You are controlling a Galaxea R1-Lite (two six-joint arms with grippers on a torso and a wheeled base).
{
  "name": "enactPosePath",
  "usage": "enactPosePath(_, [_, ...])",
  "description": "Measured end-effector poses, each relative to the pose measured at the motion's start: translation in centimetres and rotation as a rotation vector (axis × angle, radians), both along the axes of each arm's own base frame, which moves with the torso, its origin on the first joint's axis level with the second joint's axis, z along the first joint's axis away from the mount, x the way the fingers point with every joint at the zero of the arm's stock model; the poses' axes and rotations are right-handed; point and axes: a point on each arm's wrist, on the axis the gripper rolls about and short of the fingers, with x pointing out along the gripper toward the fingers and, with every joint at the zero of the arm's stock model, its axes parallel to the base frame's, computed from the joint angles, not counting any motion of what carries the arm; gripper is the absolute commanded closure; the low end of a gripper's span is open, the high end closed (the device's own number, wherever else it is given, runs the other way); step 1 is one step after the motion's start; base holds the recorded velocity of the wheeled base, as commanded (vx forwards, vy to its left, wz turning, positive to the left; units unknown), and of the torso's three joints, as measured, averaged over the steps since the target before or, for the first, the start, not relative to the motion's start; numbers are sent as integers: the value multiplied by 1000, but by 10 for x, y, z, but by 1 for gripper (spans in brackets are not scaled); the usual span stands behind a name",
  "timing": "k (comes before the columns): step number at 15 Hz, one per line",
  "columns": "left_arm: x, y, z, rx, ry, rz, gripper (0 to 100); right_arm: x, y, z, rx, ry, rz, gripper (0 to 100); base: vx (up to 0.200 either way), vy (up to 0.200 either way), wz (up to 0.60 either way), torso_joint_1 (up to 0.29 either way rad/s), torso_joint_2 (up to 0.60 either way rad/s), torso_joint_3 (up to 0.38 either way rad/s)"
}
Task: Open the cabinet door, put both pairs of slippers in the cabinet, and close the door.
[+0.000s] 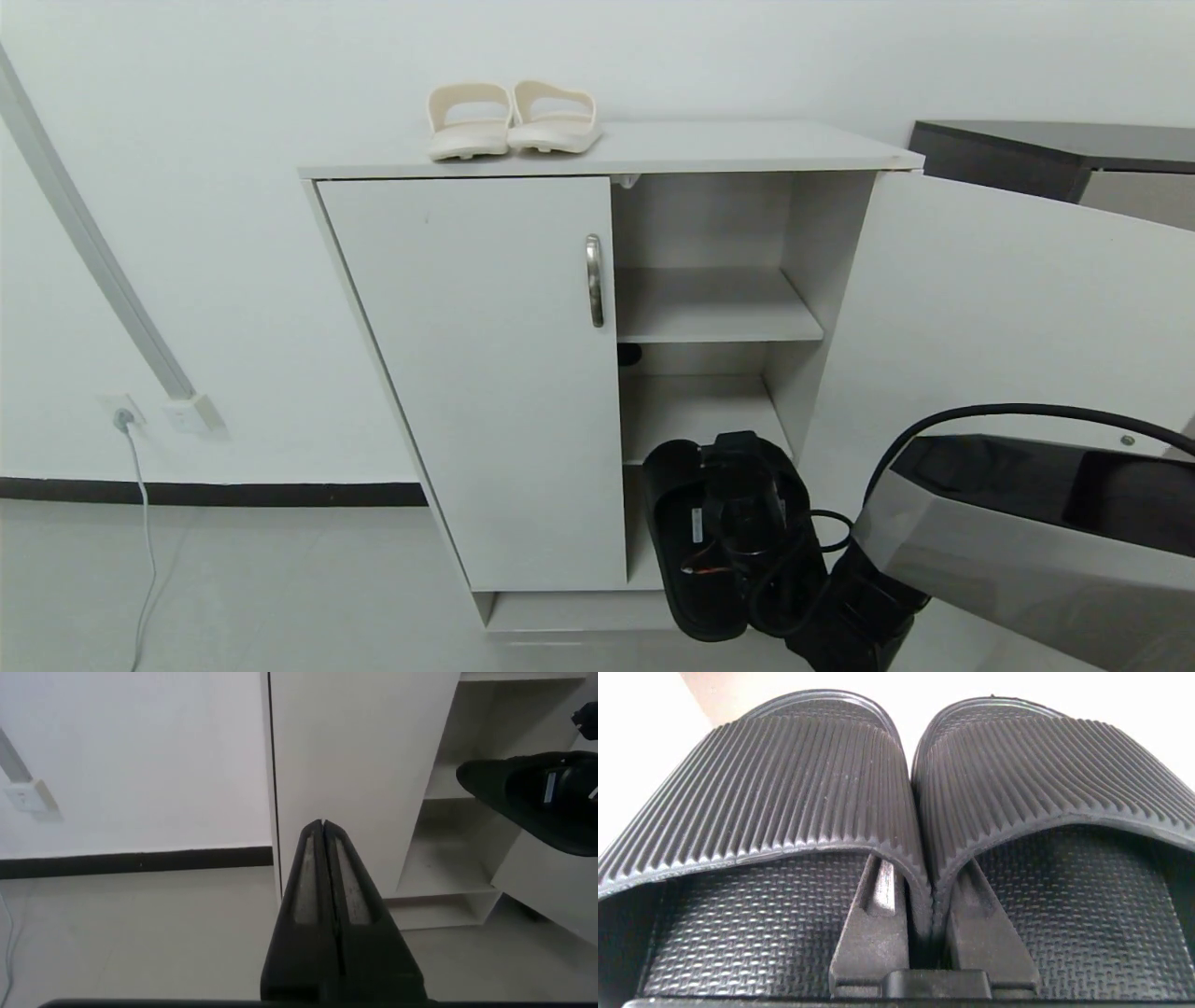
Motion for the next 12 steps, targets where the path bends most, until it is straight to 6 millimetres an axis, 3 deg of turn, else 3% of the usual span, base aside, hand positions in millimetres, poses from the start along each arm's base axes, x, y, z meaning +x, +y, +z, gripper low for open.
enactPosePath(9, [0,0,0,0,1,1,100,3,1,-5,6,-9,-12,100,0,0,0,4,0,-191])
enactPosePath(12, [0,0,0,0,1,0,100,14,2,1,76,-162,-39,100,0,0,0,1,2,-20])
